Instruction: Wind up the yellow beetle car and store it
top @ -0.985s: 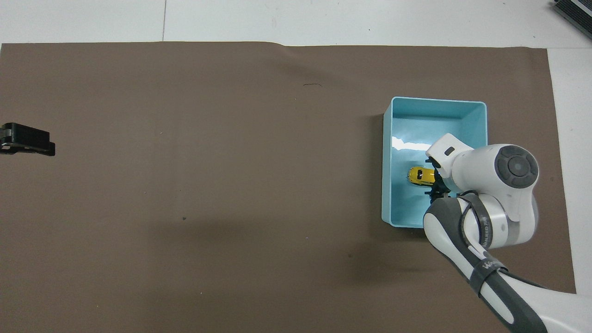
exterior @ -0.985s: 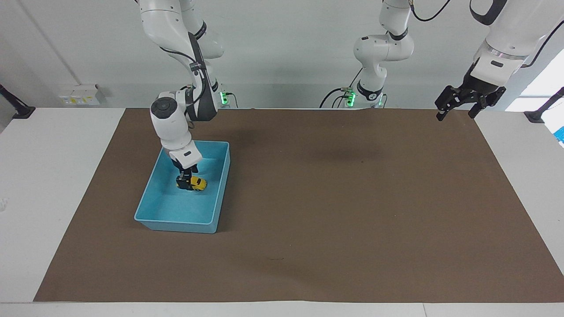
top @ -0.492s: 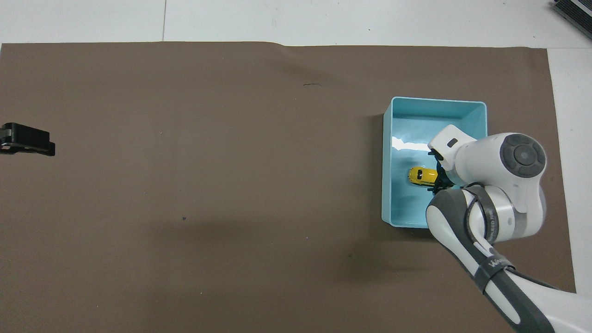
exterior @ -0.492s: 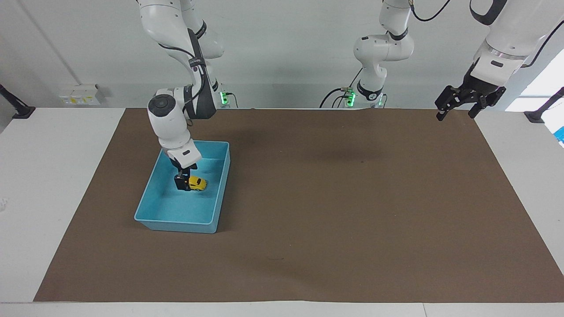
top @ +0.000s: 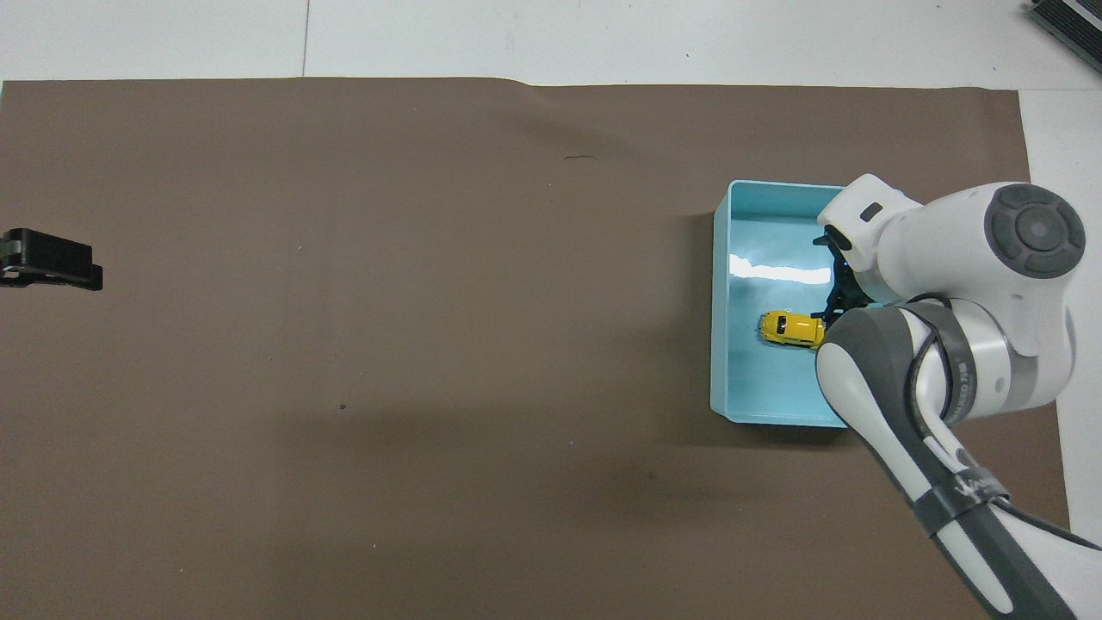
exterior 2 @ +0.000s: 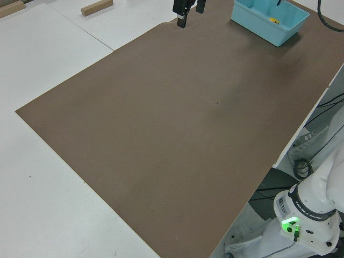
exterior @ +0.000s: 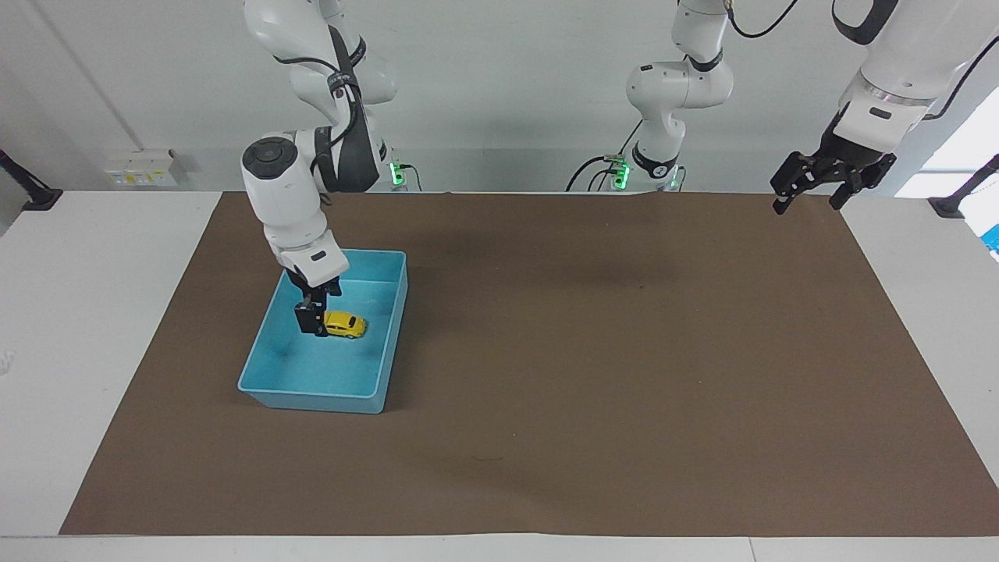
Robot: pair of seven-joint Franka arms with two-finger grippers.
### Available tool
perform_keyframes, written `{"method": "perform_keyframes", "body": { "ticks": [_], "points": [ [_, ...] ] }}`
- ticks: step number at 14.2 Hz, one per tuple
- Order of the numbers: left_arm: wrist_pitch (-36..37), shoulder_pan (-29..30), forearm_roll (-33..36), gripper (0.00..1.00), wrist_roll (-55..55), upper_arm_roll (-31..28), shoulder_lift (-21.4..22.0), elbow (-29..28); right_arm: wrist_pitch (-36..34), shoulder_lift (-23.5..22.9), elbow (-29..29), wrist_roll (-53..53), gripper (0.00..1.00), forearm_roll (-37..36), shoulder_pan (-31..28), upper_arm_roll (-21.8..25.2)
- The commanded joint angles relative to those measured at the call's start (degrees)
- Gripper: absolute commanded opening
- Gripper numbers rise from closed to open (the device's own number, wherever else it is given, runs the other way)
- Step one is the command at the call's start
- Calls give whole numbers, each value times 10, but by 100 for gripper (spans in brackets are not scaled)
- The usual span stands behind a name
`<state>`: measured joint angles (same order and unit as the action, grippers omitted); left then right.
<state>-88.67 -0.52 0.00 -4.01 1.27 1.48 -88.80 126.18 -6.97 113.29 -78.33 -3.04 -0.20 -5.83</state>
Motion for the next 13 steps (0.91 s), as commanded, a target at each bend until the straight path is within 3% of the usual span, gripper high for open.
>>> {"method": "perform_keyframes", "body": {
  "ticks": [1, 13],
  "points": [
    [11, 6, -3, 100, 2, 2, 4, 5, -20, -2, -18, -14, 100, 34, -12, -2],
    [11, 6, -3, 100, 2, 2, 4, 6, -17, 14, -80, -16, 100, 37, -33, 6]
  ]
}}
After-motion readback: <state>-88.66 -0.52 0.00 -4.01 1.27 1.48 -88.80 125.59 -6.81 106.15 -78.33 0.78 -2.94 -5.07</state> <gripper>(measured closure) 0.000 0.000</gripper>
